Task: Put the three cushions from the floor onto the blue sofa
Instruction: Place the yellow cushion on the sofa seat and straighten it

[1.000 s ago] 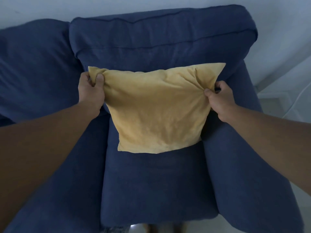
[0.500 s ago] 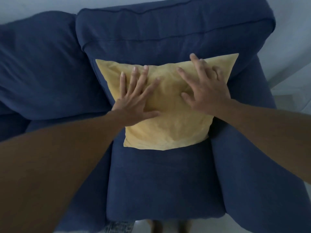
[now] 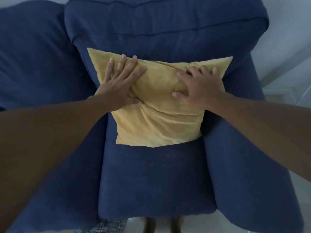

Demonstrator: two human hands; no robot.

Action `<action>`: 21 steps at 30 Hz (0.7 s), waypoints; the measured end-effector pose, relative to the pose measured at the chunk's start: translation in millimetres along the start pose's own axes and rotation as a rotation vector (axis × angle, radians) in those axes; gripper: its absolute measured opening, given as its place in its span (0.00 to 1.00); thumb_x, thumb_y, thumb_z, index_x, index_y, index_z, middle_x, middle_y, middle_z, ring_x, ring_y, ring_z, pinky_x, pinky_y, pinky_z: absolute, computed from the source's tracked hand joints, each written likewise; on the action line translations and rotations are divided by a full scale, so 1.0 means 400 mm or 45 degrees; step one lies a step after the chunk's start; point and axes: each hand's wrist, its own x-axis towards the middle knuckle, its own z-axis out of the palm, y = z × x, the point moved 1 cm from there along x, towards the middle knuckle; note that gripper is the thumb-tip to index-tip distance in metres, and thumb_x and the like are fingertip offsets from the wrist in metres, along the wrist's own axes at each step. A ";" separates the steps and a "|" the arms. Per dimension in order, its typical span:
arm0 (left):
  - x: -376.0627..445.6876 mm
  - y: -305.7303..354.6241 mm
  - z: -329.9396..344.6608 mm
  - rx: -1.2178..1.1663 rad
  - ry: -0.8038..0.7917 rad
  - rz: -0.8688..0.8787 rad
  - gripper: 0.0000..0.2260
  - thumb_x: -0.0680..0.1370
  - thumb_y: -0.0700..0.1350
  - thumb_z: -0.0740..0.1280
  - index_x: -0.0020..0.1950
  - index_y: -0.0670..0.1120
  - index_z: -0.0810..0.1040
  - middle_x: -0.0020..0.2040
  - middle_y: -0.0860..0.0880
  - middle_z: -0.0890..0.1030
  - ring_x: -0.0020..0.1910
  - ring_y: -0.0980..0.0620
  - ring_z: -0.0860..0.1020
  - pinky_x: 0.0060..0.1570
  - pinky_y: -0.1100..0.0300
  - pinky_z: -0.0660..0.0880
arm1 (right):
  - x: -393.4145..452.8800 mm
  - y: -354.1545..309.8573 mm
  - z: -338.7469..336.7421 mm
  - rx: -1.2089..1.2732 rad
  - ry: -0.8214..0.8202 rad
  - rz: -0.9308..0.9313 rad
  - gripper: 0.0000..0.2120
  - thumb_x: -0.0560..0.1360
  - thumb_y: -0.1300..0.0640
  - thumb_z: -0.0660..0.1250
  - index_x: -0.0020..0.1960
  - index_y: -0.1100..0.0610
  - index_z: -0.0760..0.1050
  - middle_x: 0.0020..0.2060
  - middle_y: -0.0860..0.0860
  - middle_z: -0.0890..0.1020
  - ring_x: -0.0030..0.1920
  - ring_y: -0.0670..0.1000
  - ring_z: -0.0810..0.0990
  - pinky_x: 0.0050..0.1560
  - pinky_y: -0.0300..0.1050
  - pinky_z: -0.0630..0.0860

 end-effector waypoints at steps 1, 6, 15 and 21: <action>-0.012 0.005 -0.012 -0.113 0.044 -0.052 0.53 0.73 0.70 0.73 0.87 0.55 0.46 0.88 0.46 0.43 0.87 0.39 0.41 0.81 0.37 0.35 | 0.002 0.005 -0.012 0.075 0.075 0.051 0.38 0.78 0.27 0.55 0.82 0.44 0.60 0.74 0.53 0.72 0.69 0.62 0.73 0.66 0.64 0.66; -0.129 0.062 0.006 -0.797 0.475 -0.972 0.44 0.78 0.69 0.68 0.87 0.53 0.52 0.88 0.53 0.50 0.87 0.50 0.49 0.81 0.46 0.37 | -0.028 0.066 -0.008 0.703 0.522 0.807 0.39 0.78 0.31 0.61 0.82 0.51 0.62 0.80 0.54 0.67 0.76 0.60 0.69 0.70 0.65 0.64; -0.048 0.071 0.039 -1.729 0.429 -1.578 0.29 0.85 0.65 0.52 0.84 0.53 0.63 0.75 0.54 0.72 0.73 0.49 0.72 0.76 0.46 0.68 | -0.086 0.102 0.100 1.819 -0.066 0.914 0.36 0.77 0.40 0.75 0.77 0.49 0.64 0.59 0.38 0.76 0.63 0.49 0.79 0.64 0.65 0.81; -0.045 0.024 0.022 -1.600 0.535 -1.515 0.16 0.89 0.55 0.48 0.62 0.55 0.75 0.55 0.58 0.77 0.53 0.59 0.76 0.62 0.58 0.72 | -0.109 0.093 0.109 1.769 0.028 0.860 0.32 0.76 0.40 0.77 0.73 0.48 0.68 0.58 0.38 0.77 0.63 0.47 0.80 0.68 0.59 0.79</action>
